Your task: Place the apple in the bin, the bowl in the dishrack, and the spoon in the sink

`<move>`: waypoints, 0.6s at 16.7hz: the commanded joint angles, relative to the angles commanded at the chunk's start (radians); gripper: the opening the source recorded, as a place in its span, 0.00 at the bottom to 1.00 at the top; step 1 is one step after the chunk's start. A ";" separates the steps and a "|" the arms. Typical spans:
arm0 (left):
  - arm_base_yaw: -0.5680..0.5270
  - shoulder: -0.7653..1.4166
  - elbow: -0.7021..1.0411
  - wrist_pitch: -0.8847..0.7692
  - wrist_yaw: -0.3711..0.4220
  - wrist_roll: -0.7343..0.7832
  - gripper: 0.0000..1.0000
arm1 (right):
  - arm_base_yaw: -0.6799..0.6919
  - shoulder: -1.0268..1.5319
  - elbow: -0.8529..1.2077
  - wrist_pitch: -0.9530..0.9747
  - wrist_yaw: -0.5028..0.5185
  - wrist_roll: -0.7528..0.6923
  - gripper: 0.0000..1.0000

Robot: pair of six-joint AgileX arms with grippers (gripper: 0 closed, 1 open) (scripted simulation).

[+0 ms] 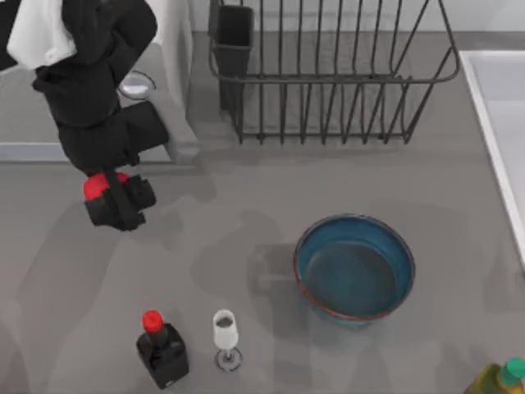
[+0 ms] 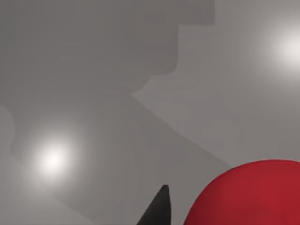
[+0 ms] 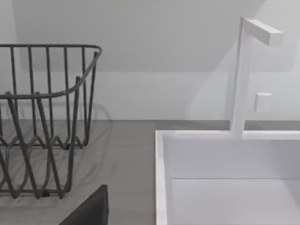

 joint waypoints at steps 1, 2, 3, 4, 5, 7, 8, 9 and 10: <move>0.019 -0.009 -0.005 -0.009 -0.004 0.072 0.00 | 0.000 0.000 0.000 0.000 0.000 0.000 1.00; 0.040 -0.020 -0.010 -0.018 -0.008 0.155 0.00 | 0.000 0.000 0.000 0.000 0.000 0.000 1.00; 0.063 -0.032 -0.016 -0.028 -0.013 0.247 0.00 | 0.000 0.000 0.000 0.000 0.000 0.000 1.00; 0.088 -0.046 -0.024 -0.038 -0.018 0.350 0.00 | 0.000 0.000 0.000 0.000 0.000 0.000 1.00; 0.115 -0.062 -0.032 -0.048 -0.023 0.463 0.00 | 0.000 0.000 0.000 0.000 0.000 0.000 1.00; 0.172 -0.099 -0.053 -0.067 -0.035 0.708 0.00 | 0.000 0.000 0.000 0.000 0.000 0.000 1.00; 0.203 -0.119 -0.065 -0.076 -0.041 0.838 0.00 | 0.000 0.000 0.000 0.000 0.000 0.000 1.00; 0.234 -0.141 -0.078 -0.085 -0.047 0.970 0.00 | 0.000 0.000 0.000 0.000 0.000 0.000 1.00; 0.266 -0.164 -0.091 -0.093 -0.053 1.105 0.00 | 0.000 0.000 0.000 0.000 0.000 0.000 1.00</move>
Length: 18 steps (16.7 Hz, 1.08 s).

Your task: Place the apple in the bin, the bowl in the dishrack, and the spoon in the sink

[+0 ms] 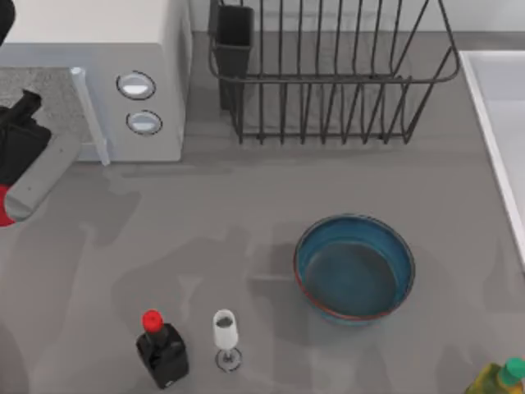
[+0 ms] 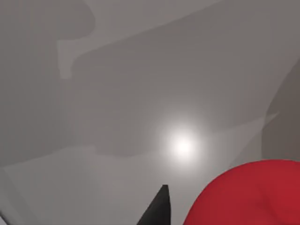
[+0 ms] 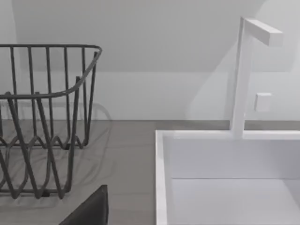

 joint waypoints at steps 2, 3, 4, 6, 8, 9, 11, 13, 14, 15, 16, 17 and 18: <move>0.065 -0.050 -0.030 -0.015 -0.013 0.270 0.00 | 0.000 0.000 0.000 0.000 0.000 0.000 1.00; 0.098 -0.077 -0.047 -0.021 -0.019 0.403 0.00 | 0.000 0.000 0.000 0.000 0.000 0.000 1.00; 0.131 -0.105 -0.064 -0.026 -0.025 0.533 0.00 | 0.000 0.000 0.000 0.000 0.000 0.000 1.00; 0.195 -0.161 -0.100 -0.035 -0.037 0.780 0.00 | 0.000 0.000 0.000 0.000 0.000 0.000 1.00; 0.256 -0.217 -0.136 -0.042 -0.049 1.007 0.00 | 0.000 0.000 0.000 0.000 0.000 0.000 1.00; 0.285 -0.245 -0.154 -0.044 -0.054 1.111 0.00 | 0.000 0.000 0.000 0.000 0.000 0.000 1.00; 0.338 -0.298 -0.189 -0.047 -0.064 1.297 0.00 | 0.000 0.000 0.000 0.000 0.000 0.000 1.00; 0.383 -0.344 -0.220 -0.047 -0.072 1.444 0.00 | 0.000 0.000 0.000 0.000 0.000 0.000 1.00; 0.402 -0.364 -0.234 -0.047 -0.075 1.502 0.00 | 0.000 0.000 0.000 0.000 0.000 0.000 1.00; 0.418 -0.381 -0.245 -0.047 -0.078 1.551 0.00 | 0.000 0.000 0.000 0.000 0.000 0.000 1.00; 0.431 -0.396 -0.255 -0.047 -0.080 1.589 0.00 | 0.000 0.000 0.000 0.000 0.000 0.000 1.00; 0.440 -0.405 -0.261 -0.047 -0.082 1.615 0.00 | 0.000 0.000 0.000 0.000 0.000 0.000 1.00; 0.446 -0.411 -0.265 -0.047 -0.083 1.631 0.00 | 0.000 0.000 0.000 0.000 0.000 0.000 1.00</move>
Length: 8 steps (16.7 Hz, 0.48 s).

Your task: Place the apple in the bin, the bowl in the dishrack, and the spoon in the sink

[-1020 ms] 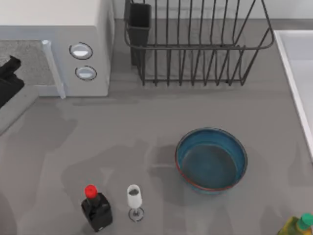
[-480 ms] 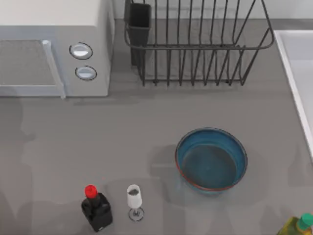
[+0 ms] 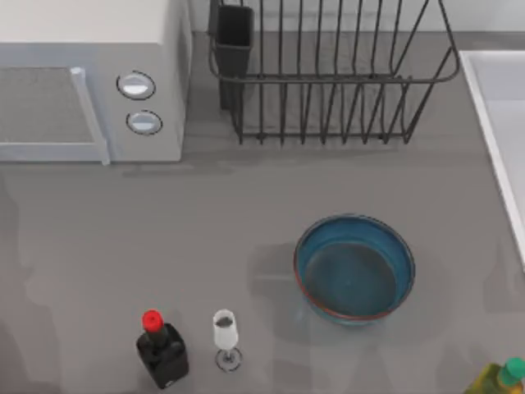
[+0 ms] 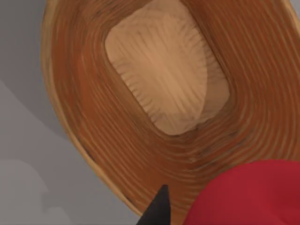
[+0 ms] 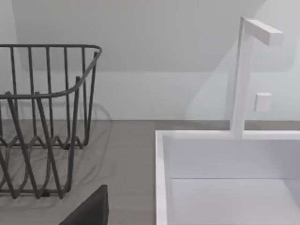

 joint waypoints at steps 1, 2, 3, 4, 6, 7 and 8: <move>0.002 -0.002 -0.002 0.000 0.000 0.006 0.00 | 0.000 0.000 0.000 0.000 0.000 0.000 1.00; 0.002 -0.002 -0.002 0.000 0.000 0.006 0.00 | 0.000 0.000 0.000 0.000 0.000 0.000 1.00; 0.002 -0.002 -0.002 0.000 0.000 0.006 0.00 | 0.000 0.000 0.000 0.000 0.000 0.000 1.00; 0.002 -0.002 -0.002 0.000 0.000 0.006 0.00 | 0.000 0.000 0.000 0.000 0.000 0.000 1.00; -0.002 0.002 -0.001 0.004 0.001 0.006 0.00 | 0.000 0.000 0.000 0.000 0.000 0.000 1.00; 0.000 0.003 -0.015 0.018 0.001 0.006 0.00 | 0.000 0.000 0.000 0.000 0.000 0.000 1.00; 0.004 0.006 -0.037 0.042 0.002 0.008 0.00 | 0.000 0.000 0.000 0.000 0.000 0.000 1.00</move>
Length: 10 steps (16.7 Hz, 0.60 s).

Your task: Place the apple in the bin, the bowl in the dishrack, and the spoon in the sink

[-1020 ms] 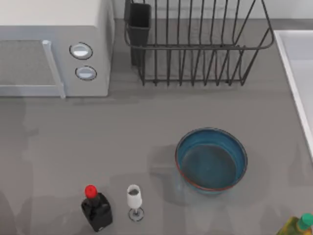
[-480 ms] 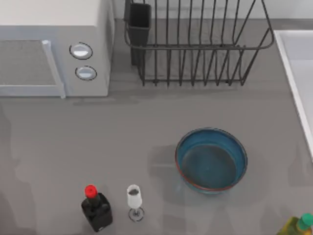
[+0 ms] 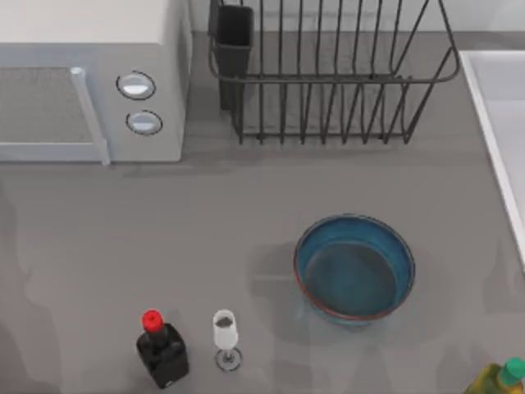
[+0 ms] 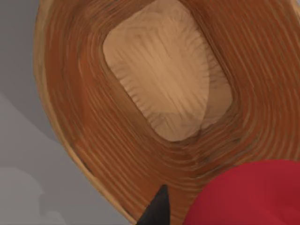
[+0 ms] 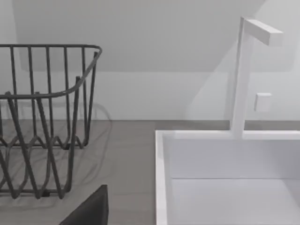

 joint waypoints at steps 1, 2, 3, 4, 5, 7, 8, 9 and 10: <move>0.005 0.004 -0.029 0.034 0.000 0.004 0.00 | 0.000 0.000 0.000 0.000 0.000 0.000 1.00; 0.010 0.009 -0.061 0.075 0.000 0.009 0.00 | 0.000 0.000 0.000 0.000 0.000 0.000 1.00; 0.016 0.015 -0.095 0.122 0.000 0.014 0.00 | 0.000 0.000 0.000 0.000 0.000 0.000 1.00; 0.021 0.020 -0.131 0.168 0.001 0.019 0.00 | 0.000 0.000 0.000 0.000 0.000 0.000 1.00; 0.027 0.025 -0.164 0.205 0.001 0.024 0.00 | 0.000 0.000 0.000 0.000 0.000 0.000 1.00; 0.034 0.033 -0.204 0.247 0.001 0.034 0.00 | 0.000 0.000 0.000 0.000 0.000 0.000 1.00; 0.035 0.035 -0.209 0.252 0.001 0.036 0.00 | 0.000 0.000 0.000 0.000 0.000 0.000 1.00; 0.035 0.035 -0.209 0.252 0.001 0.036 0.00 | 0.000 0.000 0.000 0.000 0.000 0.000 1.00; 0.035 0.035 -0.209 0.252 0.001 0.036 0.00 | 0.000 0.000 0.000 0.000 0.000 0.000 1.00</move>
